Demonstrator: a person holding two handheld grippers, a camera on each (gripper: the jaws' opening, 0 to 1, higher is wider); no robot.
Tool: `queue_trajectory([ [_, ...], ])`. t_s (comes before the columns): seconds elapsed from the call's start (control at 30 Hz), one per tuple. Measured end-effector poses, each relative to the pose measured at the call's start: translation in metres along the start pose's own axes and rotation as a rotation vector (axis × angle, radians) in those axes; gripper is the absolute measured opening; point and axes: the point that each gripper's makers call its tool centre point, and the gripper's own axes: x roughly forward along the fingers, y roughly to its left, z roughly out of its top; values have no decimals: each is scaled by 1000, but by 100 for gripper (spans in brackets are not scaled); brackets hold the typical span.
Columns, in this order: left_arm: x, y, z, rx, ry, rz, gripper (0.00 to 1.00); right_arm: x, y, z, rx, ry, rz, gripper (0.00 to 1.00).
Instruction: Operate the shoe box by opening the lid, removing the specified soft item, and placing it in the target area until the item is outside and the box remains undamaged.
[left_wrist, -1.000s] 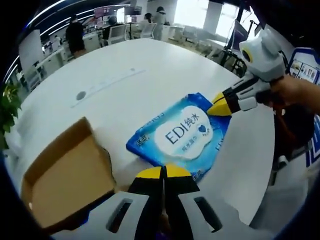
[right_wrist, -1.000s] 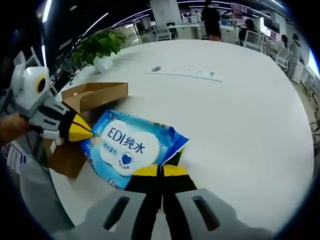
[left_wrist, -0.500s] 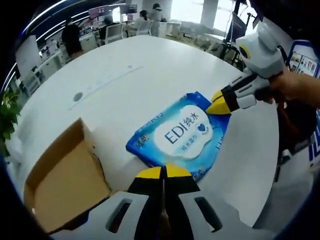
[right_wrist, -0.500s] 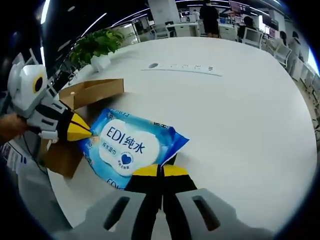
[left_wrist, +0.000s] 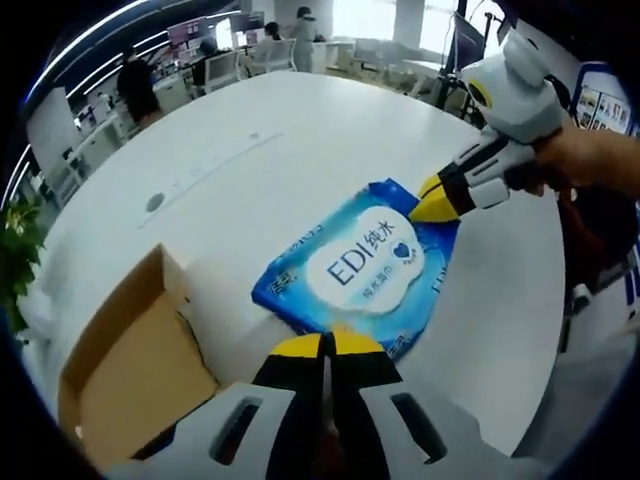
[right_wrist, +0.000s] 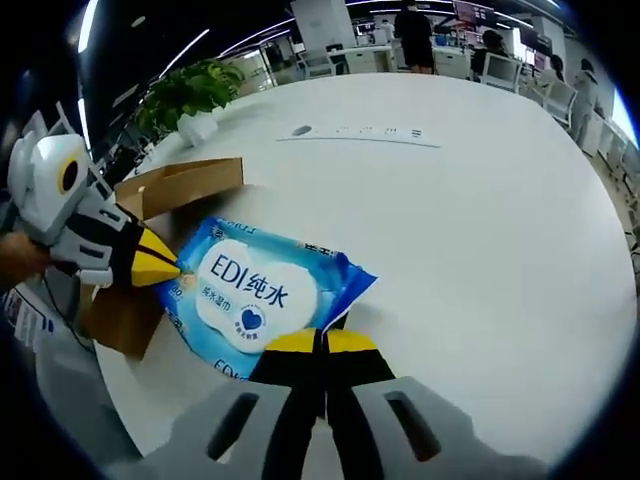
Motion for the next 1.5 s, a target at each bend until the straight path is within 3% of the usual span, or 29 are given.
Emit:
queue_trajectory([
  [0.27, -9, 3, -1, -21, -8, 13, 0, -2, -3, 0, -13, -14, -17, 2],
  [0.7, -36, -1, 10, -105, -83, -24, 3, -22, -1, 5, -64, -61, -58, 8],
  [1.07, -63, 4, 7, -131, -118, -22, 6, -46, 15, 7, -113, -88, -67, 11],
  [1.5, -92, 10, -8, -110, -138, -28, 10, -67, 40, 14, -190, -113, -71, 14],
])
